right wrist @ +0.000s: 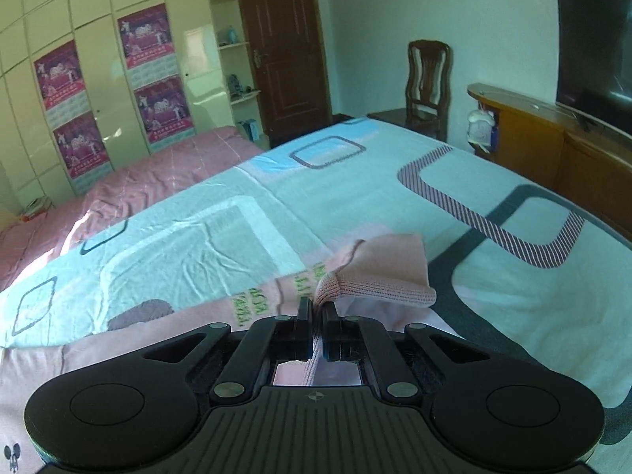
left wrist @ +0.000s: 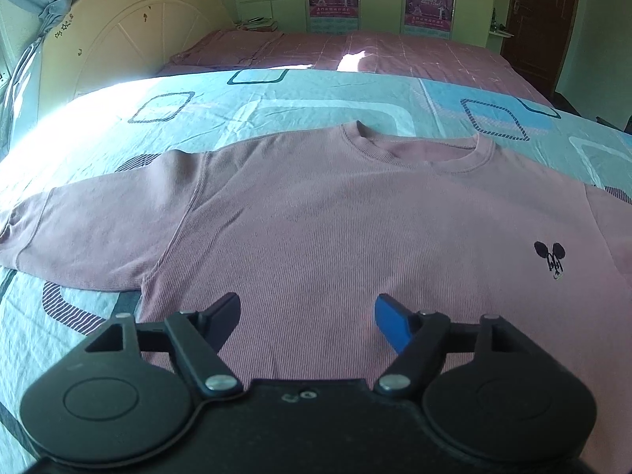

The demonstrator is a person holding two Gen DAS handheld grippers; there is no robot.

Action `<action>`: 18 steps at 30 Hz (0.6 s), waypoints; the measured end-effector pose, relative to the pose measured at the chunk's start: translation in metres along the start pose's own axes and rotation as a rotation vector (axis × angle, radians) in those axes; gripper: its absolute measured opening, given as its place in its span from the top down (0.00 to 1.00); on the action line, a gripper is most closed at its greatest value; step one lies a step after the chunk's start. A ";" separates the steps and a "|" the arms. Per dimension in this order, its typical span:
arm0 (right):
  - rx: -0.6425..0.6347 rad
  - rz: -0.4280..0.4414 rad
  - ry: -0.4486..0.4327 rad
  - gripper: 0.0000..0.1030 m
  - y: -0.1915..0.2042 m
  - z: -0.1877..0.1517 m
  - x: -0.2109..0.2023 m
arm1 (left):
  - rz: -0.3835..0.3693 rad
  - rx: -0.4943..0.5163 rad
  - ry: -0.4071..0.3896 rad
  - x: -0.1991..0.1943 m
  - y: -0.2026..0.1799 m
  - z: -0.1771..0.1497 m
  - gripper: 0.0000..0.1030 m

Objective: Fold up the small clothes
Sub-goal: 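Fold the held sleeve across the sweatshirt body with the right gripper, release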

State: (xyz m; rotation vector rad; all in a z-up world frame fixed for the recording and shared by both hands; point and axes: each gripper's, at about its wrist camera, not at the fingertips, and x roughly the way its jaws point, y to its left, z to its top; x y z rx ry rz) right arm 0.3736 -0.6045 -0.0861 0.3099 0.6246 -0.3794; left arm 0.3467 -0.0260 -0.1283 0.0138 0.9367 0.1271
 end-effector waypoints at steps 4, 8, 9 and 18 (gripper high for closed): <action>-0.069 0.065 -0.031 0.97 0.048 -0.001 -0.017 | -0.036 0.016 -0.007 0.017 -0.005 0.016 0.28; -0.152 0.149 -0.045 0.97 0.106 -0.009 -0.034 | -0.069 0.028 0.000 0.035 -0.005 0.029 0.28; -0.161 0.175 -0.042 0.97 0.120 -0.013 -0.038 | -0.074 0.030 0.003 0.040 -0.003 0.032 0.28; -0.298 0.407 0.129 0.96 0.233 -0.062 -0.040 | -0.112 0.031 0.042 0.069 0.023 0.045 0.28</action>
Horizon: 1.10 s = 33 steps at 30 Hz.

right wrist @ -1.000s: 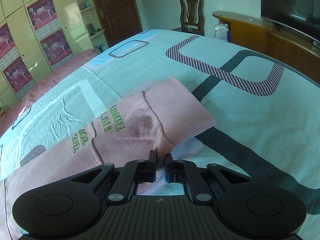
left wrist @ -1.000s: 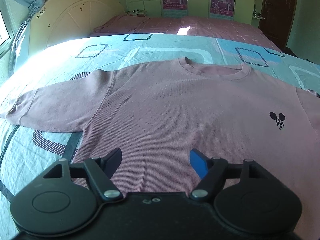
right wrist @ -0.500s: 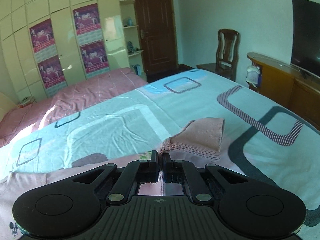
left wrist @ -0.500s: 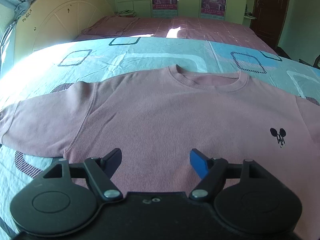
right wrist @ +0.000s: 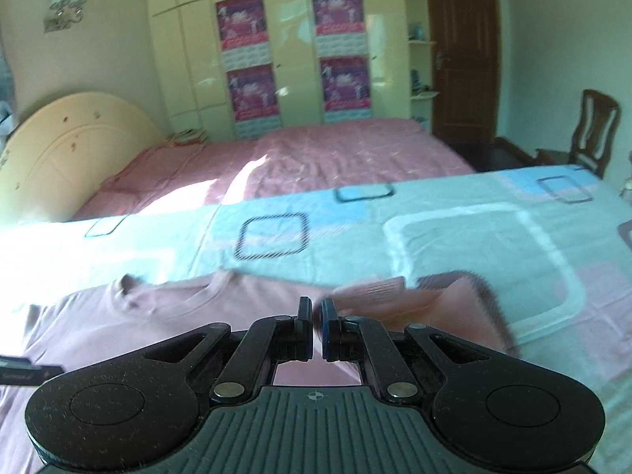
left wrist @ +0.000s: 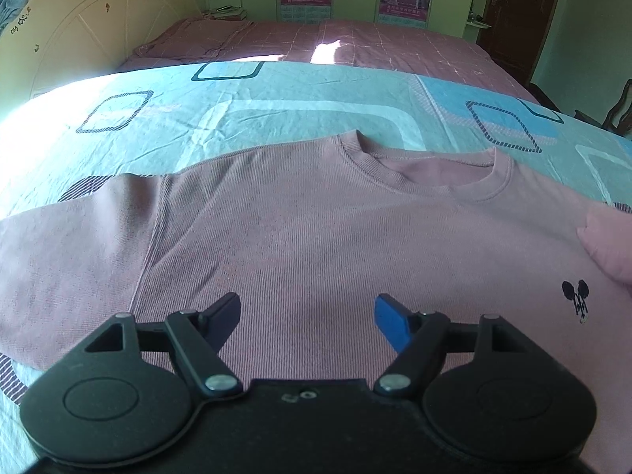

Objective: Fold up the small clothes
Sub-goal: 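Fold the held sleeve across the sweatshirt body with the right gripper, release, then grasp the edge of the folded sleeve with the left gripper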

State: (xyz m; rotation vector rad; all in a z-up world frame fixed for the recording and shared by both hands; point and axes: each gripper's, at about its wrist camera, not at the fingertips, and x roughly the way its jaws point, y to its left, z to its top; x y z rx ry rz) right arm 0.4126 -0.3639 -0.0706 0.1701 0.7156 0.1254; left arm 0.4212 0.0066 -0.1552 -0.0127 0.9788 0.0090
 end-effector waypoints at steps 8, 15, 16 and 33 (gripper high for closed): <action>0.028 -0.081 0.027 0.64 0.002 -0.022 -0.005 | -0.140 0.015 0.009 -0.003 -0.015 0.008 0.24; 0.062 -0.186 -0.005 0.20 -0.039 -0.033 -0.031 | -0.259 0.111 0.061 -0.003 -0.084 -0.001 0.24; 0.073 -0.193 0.004 0.20 -0.046 -0.033 -0.032 | -0.268 0.123 0.064 -0.001 -0.095 -0.002 0.25; 0.136 -0.187 0.061 0.20 -0.118 -0.058 -0.044 | -0.366 0.056 0.154 0.025 -0.190 -0.011 0.56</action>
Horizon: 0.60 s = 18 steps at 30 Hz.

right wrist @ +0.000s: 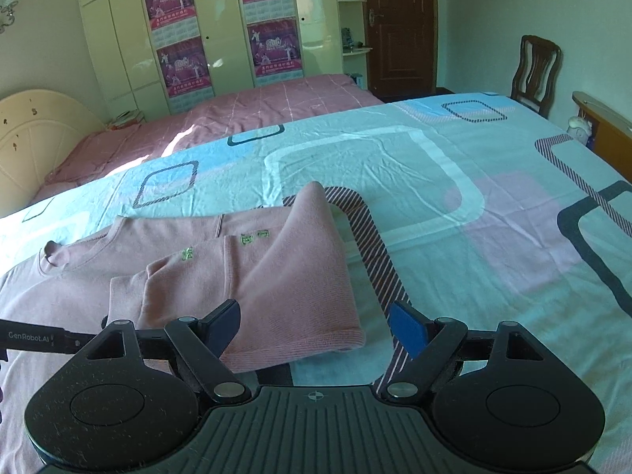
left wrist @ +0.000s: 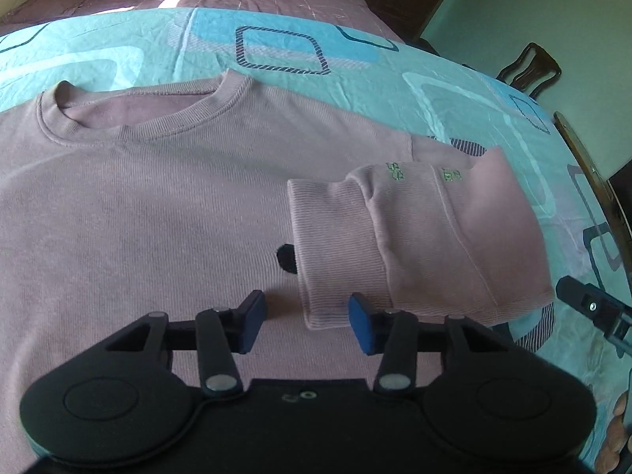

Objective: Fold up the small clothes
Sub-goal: 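Grasp the edge of the folded sleeve with the left gripper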

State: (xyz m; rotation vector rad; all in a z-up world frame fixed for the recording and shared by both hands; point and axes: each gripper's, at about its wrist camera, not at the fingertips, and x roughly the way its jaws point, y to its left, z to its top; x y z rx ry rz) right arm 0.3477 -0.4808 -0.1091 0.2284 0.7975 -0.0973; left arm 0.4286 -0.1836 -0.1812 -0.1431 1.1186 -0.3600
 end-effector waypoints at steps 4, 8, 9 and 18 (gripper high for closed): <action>0.020 0.010 0.019 0.20 -0.009 -0.006 0.004 | 0.008 0.000 -0.031 0.009 -0.012 0.000 0.57; 0.036 0.013 0.022 0.20 -0.015 -0.008 0.002 | 0.022 -0.004 -0.061 0.014 -0.020 0.000 0.78; 0.038 0.012 0.021 0.20 -0.017 -0.009 0.001 | 0.030 -0.003 -0.067 0.015 -0.021 0.000 0.84; 0.043 0.026 0.035 0.20 -0.012 -0.017 0.002 | -0.037 -0.020 -0.194 -0.016 -0.024 0.012 0.93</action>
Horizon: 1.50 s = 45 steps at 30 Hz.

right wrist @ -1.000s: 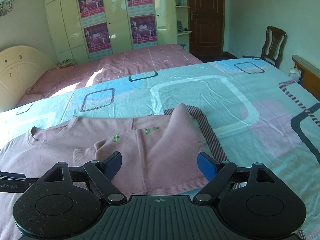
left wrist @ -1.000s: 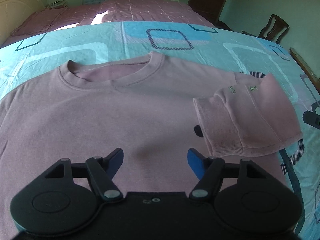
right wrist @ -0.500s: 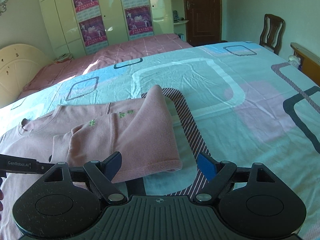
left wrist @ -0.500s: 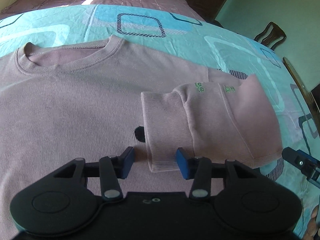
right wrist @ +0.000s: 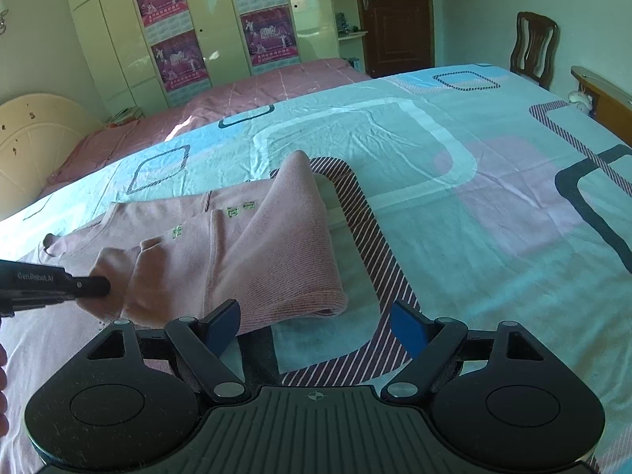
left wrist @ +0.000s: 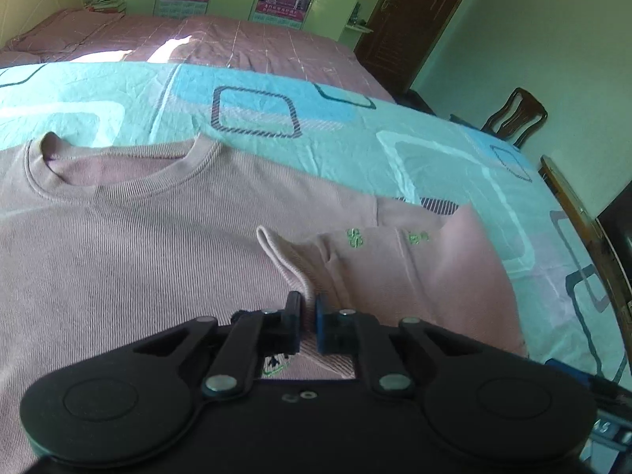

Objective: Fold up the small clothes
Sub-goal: 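Grasp the edge of the folded sleeve with the left gripper, then lift and lay the folded sleeve flat with the left gripper, release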

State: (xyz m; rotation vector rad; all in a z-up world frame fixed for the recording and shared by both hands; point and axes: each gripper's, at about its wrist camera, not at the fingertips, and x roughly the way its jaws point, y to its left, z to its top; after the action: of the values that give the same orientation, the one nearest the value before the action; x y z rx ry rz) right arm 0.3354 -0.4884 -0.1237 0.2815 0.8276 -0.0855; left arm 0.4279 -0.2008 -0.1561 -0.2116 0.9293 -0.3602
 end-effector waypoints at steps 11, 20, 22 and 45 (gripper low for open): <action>-0.006 0.075 0.053 0.20 0.043 -0.008 0.034 | 0.006 -0.074 -0.212 -0.079 0.046 0.049 0.93; -0.069 0.069 0.069 0.45 0.085 -0.009 0.058 | 0.226 -0.203 -0.156 -0.086 0.155 0.024 0.94; -0.094 0.068 0.084 0.67 0.091 -0.010 0.062 | 0.244 -0.232 -0.106 -0.075 0.172 0.014 0.94; -0.053 0.065 0.031 0.14 0.084 0.050 0.074 | 0.318 -0.131 -0.035 -0.024 0.182 0.013 0.34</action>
State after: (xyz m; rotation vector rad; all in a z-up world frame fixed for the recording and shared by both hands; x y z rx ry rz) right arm 0.4368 -0.4191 -0.1284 0.2597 0.8493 0.0019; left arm 0.4639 -0.0234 -0.1907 -0.1857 0.9356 -0.0015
